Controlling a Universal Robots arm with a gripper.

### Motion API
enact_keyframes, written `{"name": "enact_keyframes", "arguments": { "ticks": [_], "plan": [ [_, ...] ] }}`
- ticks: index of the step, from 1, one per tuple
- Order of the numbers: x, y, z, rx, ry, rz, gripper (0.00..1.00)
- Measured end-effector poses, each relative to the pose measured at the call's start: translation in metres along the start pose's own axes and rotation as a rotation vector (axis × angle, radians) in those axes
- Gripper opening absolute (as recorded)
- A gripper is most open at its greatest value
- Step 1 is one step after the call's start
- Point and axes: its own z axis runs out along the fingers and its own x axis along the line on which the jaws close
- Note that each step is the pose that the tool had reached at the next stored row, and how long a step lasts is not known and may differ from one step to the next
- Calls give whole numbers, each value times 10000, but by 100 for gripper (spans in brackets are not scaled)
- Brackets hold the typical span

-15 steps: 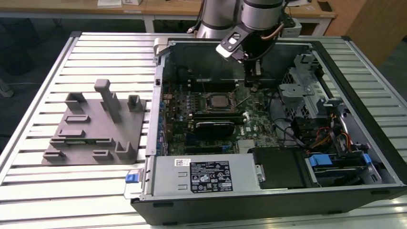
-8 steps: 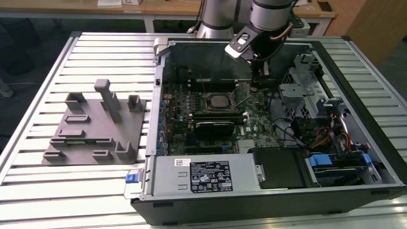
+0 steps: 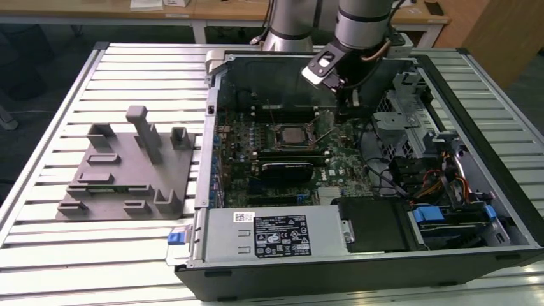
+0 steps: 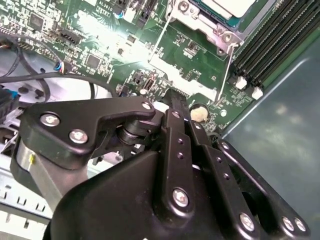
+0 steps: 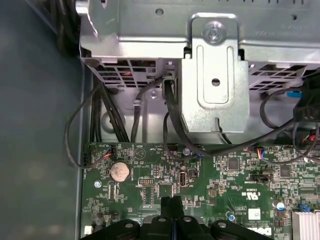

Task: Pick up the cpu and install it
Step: 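Close the cpu cover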

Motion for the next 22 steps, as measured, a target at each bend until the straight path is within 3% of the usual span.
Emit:
{"name": "enact_keyframes", "arguments": {
  "ticks": [6, 13, 17, 22],
  "plan": [
    [0, -3, 15, 17, -2, 0, 11],
    [-1, -108, 7, 17, -4, 17, 11],
    [-3, -237, -3, 18, 1, 18, 11],
    [-5, -434, -17, 16, 59, 23, 11]
  ]
}}
